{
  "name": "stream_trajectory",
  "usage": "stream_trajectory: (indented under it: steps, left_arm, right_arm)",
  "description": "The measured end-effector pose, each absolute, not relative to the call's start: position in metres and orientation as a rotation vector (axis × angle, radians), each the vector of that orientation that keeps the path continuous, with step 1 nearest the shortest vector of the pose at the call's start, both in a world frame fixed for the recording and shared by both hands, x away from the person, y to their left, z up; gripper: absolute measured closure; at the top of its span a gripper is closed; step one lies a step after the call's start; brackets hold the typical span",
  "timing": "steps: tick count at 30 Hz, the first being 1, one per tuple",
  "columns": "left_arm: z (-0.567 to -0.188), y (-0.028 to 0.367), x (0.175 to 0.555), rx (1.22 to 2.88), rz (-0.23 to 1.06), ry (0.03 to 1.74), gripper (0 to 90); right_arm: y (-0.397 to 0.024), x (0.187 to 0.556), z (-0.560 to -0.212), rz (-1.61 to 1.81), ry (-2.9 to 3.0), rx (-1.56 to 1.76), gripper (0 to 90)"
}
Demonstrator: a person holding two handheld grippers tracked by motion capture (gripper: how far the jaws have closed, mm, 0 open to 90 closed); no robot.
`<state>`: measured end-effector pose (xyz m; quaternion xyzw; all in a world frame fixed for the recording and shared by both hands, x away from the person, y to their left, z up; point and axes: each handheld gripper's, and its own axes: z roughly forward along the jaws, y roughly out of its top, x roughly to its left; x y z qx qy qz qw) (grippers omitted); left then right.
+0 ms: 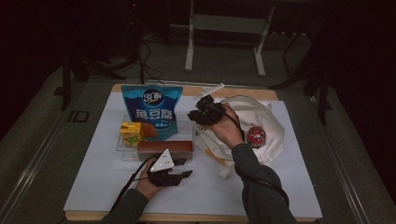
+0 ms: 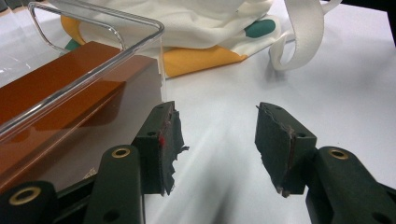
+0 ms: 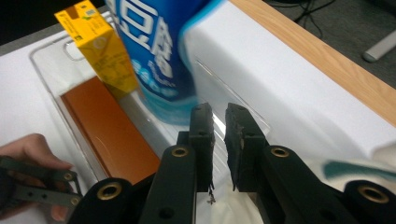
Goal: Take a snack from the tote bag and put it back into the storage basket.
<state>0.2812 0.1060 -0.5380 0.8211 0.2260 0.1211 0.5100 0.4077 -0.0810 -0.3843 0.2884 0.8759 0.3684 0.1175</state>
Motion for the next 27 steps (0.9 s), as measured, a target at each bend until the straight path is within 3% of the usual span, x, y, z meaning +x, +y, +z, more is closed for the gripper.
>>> stream_trajectory:
  steps: [27]
  left_arm:
    - [-0.538,0.106,0.281,1.977,0.291,0.544,48.0]
  right_arm:
    - [-0.137,0.405,-0.387,0.993,2.532,0.927,81.2]
